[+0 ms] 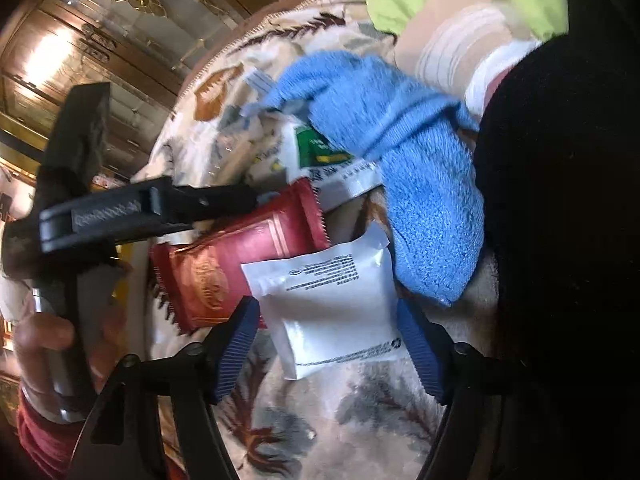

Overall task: Organize soft objects
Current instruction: 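Grasp the clear packet with left tool while right tool reaches toward the white packet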

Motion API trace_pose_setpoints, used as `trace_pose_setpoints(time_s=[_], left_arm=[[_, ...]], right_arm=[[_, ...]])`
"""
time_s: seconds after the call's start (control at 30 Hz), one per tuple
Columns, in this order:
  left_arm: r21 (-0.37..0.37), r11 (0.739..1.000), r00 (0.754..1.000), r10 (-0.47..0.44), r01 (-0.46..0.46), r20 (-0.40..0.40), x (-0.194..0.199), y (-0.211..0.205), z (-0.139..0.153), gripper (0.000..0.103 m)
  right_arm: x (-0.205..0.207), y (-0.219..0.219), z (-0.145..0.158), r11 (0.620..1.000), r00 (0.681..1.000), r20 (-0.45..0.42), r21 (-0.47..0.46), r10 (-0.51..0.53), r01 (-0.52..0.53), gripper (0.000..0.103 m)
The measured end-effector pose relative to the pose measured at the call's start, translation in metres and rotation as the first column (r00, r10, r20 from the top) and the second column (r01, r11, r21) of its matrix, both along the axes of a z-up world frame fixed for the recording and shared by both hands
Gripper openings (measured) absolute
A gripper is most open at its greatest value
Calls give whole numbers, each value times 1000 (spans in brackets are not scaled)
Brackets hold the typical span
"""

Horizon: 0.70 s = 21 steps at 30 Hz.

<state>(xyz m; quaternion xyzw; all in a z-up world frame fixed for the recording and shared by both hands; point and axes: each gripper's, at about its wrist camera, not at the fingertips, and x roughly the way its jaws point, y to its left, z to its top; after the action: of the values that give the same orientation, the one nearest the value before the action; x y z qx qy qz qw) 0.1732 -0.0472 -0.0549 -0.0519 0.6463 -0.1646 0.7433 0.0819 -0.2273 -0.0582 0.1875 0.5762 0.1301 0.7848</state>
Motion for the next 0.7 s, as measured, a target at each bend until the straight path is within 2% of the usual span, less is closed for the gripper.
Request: trace_pose_setpoints(time_s=[0.1, 0.13, 0.2, 0.23, 0.3, 0.47, 0.7], left_arm=[[7, 1000, 1000, -2, 2, -9, 6, -5, -5, 91], [7, 1000, 1000, -4, 4, -3, 6, -5, -5, 91], [7, 1000, 1000, -11, 11, 19, 4, -7, -4, 89], [5, 1000, 1000, -5, 5, 23, 5, -6, -4, 87], [-8, 1000, 1000, 2, -2, 31, 0, -1, -3, 84], [-24, 1000, 999, 10, -8, 45, -8, 13, 2, 79], [-62, 998, 997, 28, -24, 68, -19, 38, 13, 79]], right_arm=[[-1, 6, -3, 999, 999, 10, -21, 31, -31, 74], [-3, 7, -2, 999, 999, 17, -28, 38, -38, 69], [-7, 5, 0, 999, 999, 24, -33, 29, -28, 53], [-8, 3, 1, 999, 999, 26, -35, 24, -23, 30], [-10, -4, 0, 1000, 1000, 12, -1, 9, -9, 25], [-16, -5, 3, 1000, 1000, 13, 2, 15, -15, 19], [-24, 2, 17, 998, 997, 53, 42, 51, -53, 11]])
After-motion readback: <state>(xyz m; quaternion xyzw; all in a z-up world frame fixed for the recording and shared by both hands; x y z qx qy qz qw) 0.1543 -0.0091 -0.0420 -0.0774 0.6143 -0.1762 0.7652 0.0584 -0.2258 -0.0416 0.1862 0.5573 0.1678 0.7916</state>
